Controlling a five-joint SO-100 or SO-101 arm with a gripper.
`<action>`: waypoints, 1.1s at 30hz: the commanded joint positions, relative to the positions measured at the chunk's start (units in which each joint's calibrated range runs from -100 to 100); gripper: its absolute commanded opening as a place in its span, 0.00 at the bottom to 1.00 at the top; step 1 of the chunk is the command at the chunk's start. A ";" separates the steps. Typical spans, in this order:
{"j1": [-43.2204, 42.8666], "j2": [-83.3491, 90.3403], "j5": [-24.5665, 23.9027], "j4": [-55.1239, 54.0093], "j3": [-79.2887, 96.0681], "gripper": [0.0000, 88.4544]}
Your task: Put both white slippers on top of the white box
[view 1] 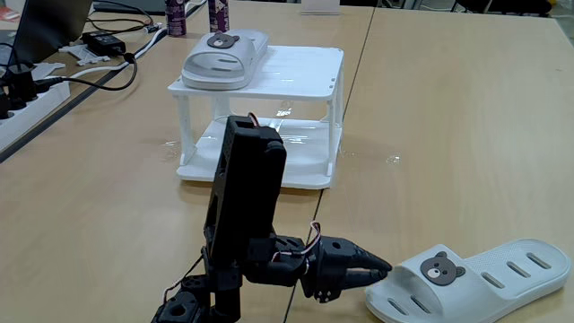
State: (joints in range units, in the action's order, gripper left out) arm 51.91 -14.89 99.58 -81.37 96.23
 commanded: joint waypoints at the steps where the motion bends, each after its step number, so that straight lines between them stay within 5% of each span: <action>1: 3.02 -0.89 0.42 -1.28 0.35 0.01; 5: 2.45 -0.89 0.42 -1.28 -2.63 0.02; 10: 2.45 -0.89 0.42 -1.28 -8.04 0.21; 20: 2.37 -4.09 0.42 -1.20 -15.44 0.22; 33: 2.28 -23.02 0.42 -0.33 -46.02 0.22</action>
State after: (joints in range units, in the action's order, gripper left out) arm 54.38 -36.33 99.58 -81.37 56.87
